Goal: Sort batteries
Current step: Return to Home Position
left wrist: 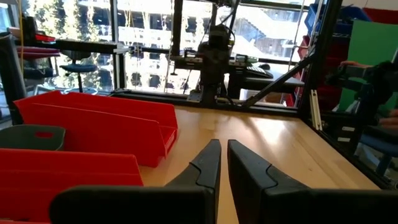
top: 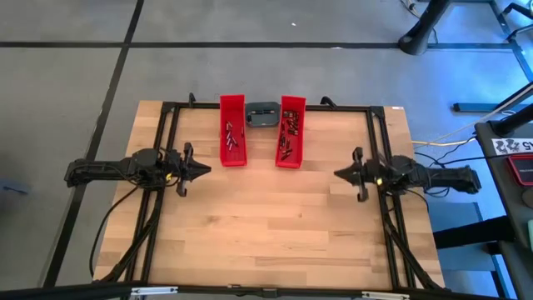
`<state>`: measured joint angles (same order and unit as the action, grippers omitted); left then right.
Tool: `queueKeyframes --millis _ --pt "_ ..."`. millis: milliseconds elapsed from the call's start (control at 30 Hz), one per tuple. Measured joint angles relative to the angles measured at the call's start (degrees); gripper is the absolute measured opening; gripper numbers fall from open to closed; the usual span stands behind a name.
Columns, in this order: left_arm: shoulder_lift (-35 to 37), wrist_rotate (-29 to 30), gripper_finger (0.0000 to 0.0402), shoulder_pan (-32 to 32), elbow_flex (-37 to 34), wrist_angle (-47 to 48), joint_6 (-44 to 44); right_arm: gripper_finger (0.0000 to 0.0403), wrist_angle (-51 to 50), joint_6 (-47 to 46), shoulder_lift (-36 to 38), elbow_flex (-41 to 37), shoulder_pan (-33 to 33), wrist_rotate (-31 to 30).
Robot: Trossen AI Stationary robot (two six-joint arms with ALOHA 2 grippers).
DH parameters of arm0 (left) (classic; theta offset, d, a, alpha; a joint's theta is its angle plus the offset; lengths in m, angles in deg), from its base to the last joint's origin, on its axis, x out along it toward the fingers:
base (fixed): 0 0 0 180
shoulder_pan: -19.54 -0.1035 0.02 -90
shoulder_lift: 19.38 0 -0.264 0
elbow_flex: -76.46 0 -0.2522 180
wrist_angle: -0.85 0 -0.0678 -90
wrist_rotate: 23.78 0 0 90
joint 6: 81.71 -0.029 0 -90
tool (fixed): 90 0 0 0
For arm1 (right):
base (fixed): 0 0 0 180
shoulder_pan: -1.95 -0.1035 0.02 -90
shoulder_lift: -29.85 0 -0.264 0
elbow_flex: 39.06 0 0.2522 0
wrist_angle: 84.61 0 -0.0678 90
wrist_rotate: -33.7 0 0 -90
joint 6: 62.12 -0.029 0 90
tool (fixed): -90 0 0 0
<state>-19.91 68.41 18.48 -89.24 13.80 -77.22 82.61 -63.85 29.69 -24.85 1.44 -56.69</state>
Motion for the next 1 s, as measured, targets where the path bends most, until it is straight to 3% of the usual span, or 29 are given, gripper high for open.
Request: queueKeyframes --millis 167,1000 --pt "0.01 -0.02 0.002 0.0 0.0 0.01 0.01 0.0021 -0.12 3.29 0.03 0.0 -3.35 0.02" --pt "0.0 -0.02 0.002 0.0 0.0 0.01 -0.01 0.0021 0.78 3.47 -0.19 0.0 -3.24 -0.09"
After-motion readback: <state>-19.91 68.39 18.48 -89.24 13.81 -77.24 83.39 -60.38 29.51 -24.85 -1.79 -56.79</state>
